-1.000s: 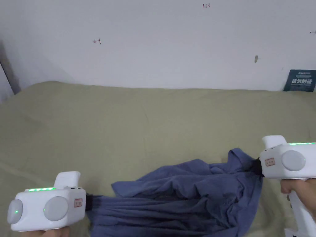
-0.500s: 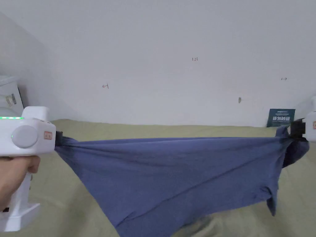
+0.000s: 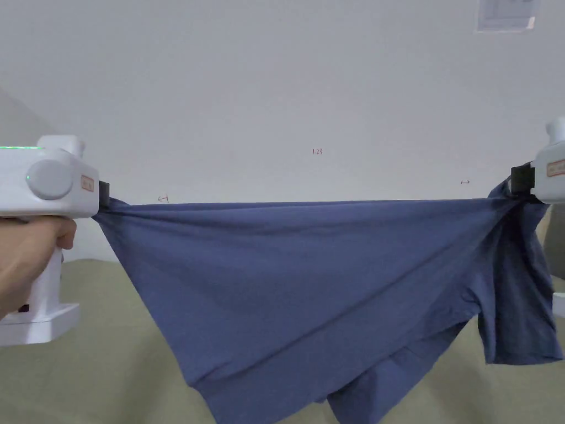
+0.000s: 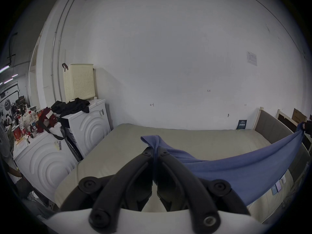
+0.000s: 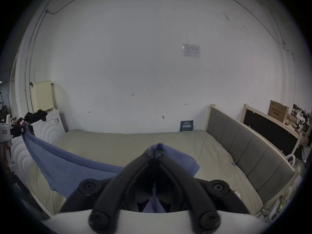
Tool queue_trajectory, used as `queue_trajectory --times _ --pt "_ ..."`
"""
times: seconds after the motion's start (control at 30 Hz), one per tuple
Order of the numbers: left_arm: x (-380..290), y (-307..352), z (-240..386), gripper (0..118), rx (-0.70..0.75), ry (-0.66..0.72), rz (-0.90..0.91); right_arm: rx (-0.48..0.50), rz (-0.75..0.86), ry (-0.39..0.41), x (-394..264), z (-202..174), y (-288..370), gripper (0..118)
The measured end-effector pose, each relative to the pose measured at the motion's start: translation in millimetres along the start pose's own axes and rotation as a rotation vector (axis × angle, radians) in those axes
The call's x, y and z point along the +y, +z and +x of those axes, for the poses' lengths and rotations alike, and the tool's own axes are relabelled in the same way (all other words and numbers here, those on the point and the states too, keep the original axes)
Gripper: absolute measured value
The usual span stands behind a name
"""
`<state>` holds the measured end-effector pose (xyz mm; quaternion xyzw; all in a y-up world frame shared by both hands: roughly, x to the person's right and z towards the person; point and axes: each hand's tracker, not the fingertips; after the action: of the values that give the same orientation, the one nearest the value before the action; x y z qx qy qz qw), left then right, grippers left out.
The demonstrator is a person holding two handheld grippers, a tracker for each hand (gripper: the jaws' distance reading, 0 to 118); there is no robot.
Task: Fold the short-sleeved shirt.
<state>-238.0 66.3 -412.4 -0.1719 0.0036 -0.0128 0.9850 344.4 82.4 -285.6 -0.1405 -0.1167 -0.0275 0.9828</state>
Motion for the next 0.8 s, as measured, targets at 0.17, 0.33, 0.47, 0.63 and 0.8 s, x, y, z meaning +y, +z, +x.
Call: queue_trajectory --times 0.17,0.33,0.47,0.63,0.8 --pt "16 -30 11 1 0.003 0.025 0.000 -0.019 0.006 -0.015 13 -3 -37 2" --pt "27 -67 20 1 0.042 0.000 0.008 -0.020 -0.002 -0.004 22 -12 -87 2" --pt "30 -105 27 1 0.067 0.012 0.006 -0.028 0.004 -0.004 24 -22 -133 2" --pt "20 -148 38 1 0.105 -0.026 0.010 -0.052 0.010 0.037 11 -36 -187 2" --pt "-14 -191 39 1 0.136 0.009 -0.015 -0.045 -0.043 0.025 -20 -45 -229 2"
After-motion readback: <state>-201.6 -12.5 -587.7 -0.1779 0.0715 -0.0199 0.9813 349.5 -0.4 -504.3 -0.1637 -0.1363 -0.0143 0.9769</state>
